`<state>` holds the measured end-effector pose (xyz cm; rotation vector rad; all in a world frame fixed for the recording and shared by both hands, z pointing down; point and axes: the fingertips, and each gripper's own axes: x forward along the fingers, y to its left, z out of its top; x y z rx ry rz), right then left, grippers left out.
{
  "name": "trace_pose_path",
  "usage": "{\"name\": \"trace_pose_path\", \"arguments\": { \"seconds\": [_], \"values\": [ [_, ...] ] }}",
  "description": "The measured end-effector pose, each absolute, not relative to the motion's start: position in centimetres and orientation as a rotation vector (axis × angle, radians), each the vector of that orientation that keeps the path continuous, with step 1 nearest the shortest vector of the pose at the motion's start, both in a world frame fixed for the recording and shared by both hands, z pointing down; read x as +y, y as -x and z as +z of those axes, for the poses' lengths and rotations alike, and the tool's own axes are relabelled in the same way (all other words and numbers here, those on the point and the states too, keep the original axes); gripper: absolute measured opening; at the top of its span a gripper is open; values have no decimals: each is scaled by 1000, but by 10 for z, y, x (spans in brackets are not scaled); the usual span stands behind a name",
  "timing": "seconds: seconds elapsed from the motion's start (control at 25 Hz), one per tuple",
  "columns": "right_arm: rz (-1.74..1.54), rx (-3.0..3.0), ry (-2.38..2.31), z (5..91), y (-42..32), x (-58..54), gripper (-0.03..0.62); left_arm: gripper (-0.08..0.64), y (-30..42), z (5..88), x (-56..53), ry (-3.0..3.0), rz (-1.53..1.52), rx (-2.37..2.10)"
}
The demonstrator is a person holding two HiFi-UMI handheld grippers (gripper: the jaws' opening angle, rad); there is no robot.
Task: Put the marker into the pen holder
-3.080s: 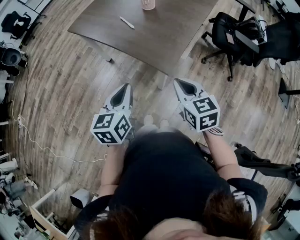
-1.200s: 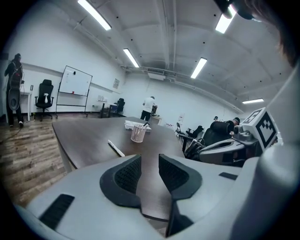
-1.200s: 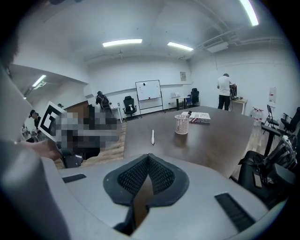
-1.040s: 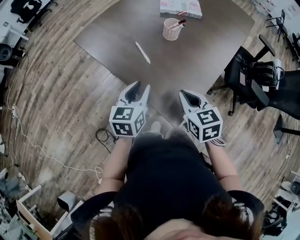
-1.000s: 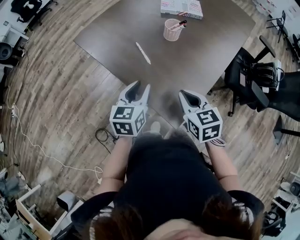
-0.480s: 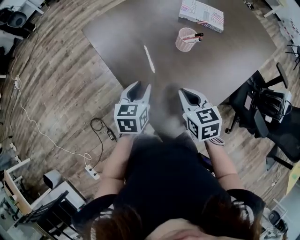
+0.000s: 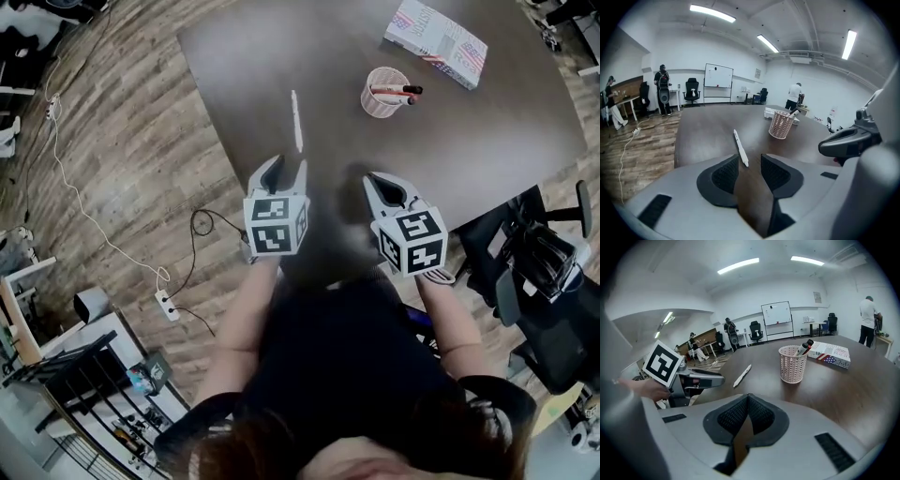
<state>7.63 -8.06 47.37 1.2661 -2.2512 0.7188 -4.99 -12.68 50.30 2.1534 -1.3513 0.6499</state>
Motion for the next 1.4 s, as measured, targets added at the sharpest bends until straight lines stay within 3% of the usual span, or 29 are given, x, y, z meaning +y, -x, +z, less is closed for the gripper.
{"name": "trace_pose_path", "arguments": {
  "seconds": [0.84, 1.4],
  "values": [
    [718, -2326, -949, 500, -88, -105, 15, 149, 36, 562, -162, -1913, 740, -1558],
    [739, -2340, -884, 504, -89, -104, 15, 67, 33, 564, -163, -1919, 839, -1563]
  ]
}}
